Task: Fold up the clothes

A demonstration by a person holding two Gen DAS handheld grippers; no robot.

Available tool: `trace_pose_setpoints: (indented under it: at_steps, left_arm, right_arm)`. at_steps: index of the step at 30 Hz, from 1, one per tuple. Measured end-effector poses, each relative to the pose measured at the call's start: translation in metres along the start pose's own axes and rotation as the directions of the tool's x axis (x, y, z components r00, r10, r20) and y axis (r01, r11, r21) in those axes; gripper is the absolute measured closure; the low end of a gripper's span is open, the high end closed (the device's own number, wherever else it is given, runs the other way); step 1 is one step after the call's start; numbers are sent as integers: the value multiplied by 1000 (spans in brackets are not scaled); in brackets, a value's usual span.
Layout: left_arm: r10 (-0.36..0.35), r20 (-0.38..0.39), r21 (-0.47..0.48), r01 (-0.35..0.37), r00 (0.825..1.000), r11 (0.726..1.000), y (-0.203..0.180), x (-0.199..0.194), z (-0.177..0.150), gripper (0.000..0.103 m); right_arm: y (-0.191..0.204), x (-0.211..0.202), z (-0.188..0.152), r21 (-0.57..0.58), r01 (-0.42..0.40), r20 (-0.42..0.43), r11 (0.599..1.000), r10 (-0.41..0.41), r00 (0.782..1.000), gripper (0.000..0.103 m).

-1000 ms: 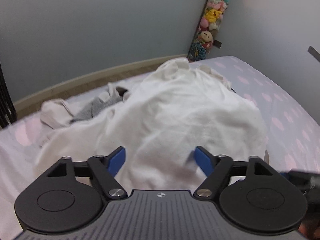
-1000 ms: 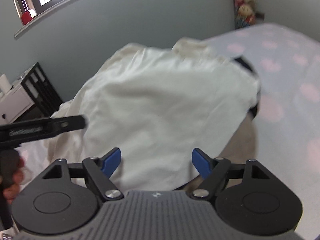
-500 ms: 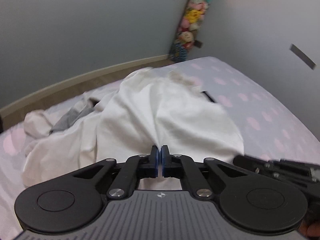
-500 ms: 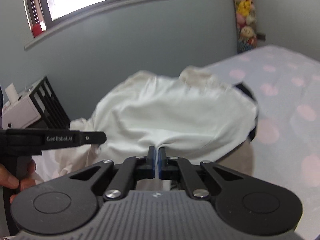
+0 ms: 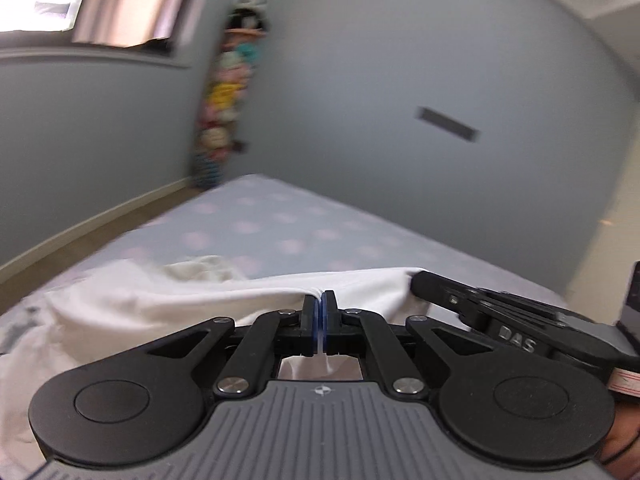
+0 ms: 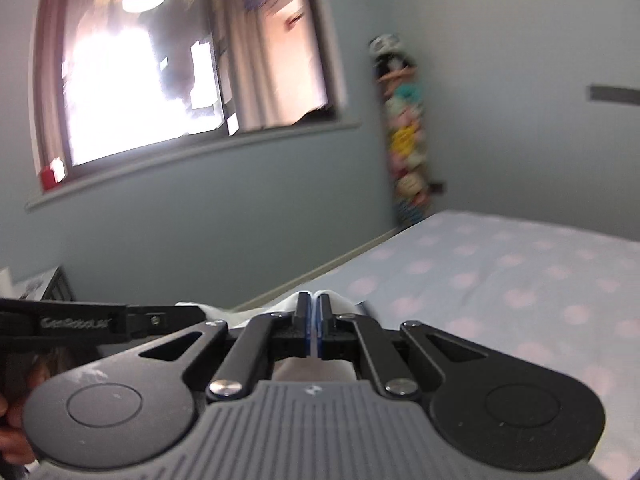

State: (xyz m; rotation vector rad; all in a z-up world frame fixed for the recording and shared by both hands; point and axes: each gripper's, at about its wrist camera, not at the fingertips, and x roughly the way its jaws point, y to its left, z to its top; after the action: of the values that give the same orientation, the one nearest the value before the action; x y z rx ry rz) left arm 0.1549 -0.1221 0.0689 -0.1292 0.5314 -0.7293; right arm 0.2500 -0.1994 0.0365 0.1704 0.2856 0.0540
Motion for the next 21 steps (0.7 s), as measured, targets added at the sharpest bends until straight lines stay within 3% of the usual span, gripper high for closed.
trace_pose_setpoints:
  at_steps: [6, 8, 12, 16, 18, 21]
  left_arm:
    - [-197, -68, 82, 202, 978, 976, -106, 13, -21, 103]
    - [-258, -131, 88, 270, 957, 959, -136, 26, -38, 103]
    - [-325, -294, 117, 371, 899, 921, -185, 51, -82, 103]
    - [-323, -446, 120, 413, 835, 903, -199, 79, -127, 101]
    - [-289, -487, 130, 396, 824, 909, -192, 90, -141, 92]
    - [-221, -505, 145, 334, 834, 931, -178, 91, -150, 78]
  right_arm:
    - [-46, -106, 4, 37, 148, 104, 988, -151, 983, 100]
    - [-65, -141, -6, 61, 213, 98, 975, -218, 971, 100]
    - [-108, -208, -41, 179, 349, 30, 920, -360, 933, 100]
    - [-138, -252, -93, 275, 448, -98, 851, -439, 893, 99]
    - [-148, -268, -121, 310, 478, -165, 822, -449, 878, 98]
    - [-153, -283, -148, 345, 506, -221, 790, -456, 862, 88]
